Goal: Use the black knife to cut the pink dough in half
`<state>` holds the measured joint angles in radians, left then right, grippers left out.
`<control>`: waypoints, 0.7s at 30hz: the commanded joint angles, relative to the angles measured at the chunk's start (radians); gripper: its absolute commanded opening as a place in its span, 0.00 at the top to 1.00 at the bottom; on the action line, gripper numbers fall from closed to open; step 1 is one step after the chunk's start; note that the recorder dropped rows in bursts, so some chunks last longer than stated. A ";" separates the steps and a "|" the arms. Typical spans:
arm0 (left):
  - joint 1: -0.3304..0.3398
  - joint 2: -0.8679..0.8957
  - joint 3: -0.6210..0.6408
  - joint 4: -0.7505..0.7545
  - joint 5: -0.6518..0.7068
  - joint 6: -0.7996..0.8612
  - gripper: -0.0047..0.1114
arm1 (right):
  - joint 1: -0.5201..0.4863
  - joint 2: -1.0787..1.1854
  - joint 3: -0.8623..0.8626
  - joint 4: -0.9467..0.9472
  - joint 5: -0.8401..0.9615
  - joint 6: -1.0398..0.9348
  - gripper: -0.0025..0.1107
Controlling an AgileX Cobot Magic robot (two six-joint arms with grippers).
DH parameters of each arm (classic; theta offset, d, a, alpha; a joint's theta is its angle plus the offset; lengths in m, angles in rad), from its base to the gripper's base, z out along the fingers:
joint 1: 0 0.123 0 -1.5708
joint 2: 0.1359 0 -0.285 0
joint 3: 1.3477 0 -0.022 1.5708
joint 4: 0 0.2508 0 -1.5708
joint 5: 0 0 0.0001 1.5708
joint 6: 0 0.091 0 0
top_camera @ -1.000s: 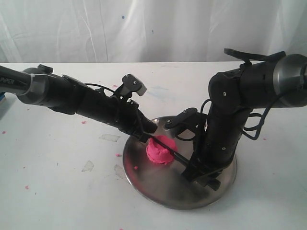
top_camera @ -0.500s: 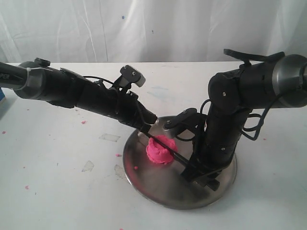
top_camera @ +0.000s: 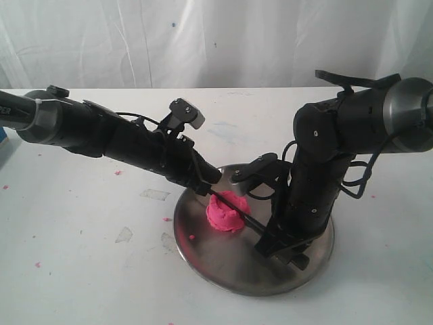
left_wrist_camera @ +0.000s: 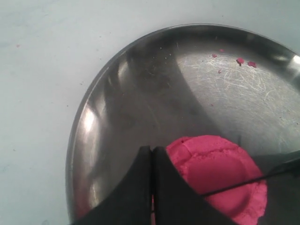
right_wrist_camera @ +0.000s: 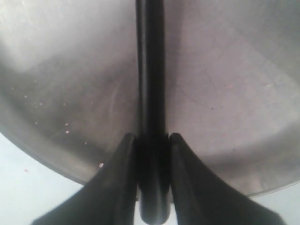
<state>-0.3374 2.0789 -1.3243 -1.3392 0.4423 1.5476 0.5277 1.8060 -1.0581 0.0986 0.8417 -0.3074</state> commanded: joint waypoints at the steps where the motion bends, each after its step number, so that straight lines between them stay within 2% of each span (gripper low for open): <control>1: -0.001 -0.012 0.009 -0.005 0.014 -0.011 0.96 | 0.000 -0.001 0.003 0.002 -0.012 -0.004 0.98; 6: -0.001 -0.016 0.009 -0.002 0.001 -0.103 0.96 | 0.000 -0.001 0.003 0.002 -0.010 -0.004 0.98; 11: -0.001 -0.032 0.009 0.117 -0.027 -0.308 0.96 | 0.000 -0.001 0.003 0.002 -0.010 -0.004 0.98; 21: -0.001 -0.032 0.028 0.137 -0.034 -0.320 0.96 | 0.000 -0.001 0.003 0.002 -0.010 -0.004 0.98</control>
<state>-0.3374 2.0559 -1.3102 -1.2048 0.4041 1.2336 0.5277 1.8060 -1.0581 0.0986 0.8417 -0.3074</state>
